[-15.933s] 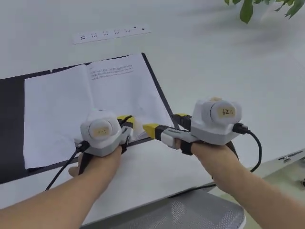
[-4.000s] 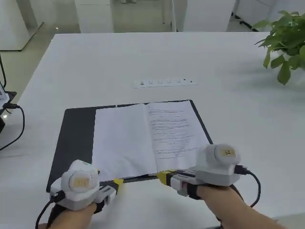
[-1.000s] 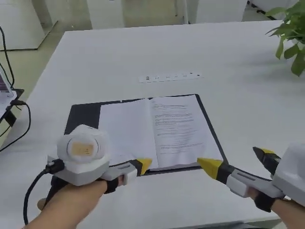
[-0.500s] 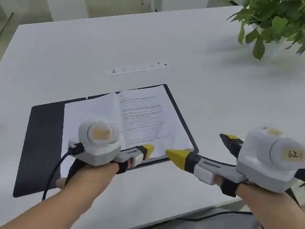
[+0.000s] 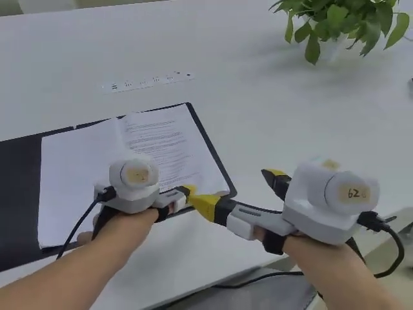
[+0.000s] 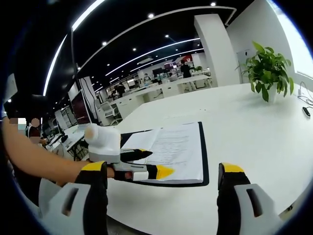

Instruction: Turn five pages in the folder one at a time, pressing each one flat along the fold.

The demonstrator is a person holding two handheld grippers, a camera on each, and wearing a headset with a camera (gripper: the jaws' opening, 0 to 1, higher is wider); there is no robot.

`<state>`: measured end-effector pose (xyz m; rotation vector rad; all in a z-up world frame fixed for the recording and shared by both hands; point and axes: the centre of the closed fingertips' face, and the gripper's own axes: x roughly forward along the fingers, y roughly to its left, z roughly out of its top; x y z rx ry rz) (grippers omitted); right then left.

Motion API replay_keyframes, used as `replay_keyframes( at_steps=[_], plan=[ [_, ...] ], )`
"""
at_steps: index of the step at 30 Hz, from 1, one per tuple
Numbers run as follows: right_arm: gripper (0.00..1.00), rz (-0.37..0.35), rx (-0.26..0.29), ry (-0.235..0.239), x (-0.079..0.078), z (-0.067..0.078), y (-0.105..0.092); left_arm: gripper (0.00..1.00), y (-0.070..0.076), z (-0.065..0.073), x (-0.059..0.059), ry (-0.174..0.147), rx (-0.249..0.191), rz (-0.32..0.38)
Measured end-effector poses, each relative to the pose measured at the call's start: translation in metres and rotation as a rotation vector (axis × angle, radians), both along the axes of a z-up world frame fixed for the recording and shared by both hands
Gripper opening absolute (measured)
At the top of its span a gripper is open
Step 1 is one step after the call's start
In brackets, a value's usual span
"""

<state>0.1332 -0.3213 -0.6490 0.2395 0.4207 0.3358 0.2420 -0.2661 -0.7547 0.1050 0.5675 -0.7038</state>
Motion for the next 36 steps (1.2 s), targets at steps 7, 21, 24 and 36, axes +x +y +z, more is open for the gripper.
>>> replay_keyframes(
  at_steps=[7, 21, 24, 36],
  plan=[
    [0.92, -0.01, 0.011, 0.006, -0.001, -0.003, -0.003, 0.7, -0.014, -0.008, 0.004, 0.006, -0.015, 0.011],
    [0.91, -0.02, 0.024, 0.029, -0.003, -0.012, -0.003, 0.7, -0.021, -0.028, 0.006, -0.065, 0.049, 0.069],
    [0.9, -0.024, 0.022, 0.035, -0.004, -0.014, -0.004, 0.69, -0.021, -0.027, 0.006, -0.078, 0.04, 0.066],
    [0.89, -0.031, 0.027, 0.047, -0.004, -0.018, -0.006, 0.55, -0.017, -0.027, 0.007, -0.115, 0.002, 0.063]
  ],
)
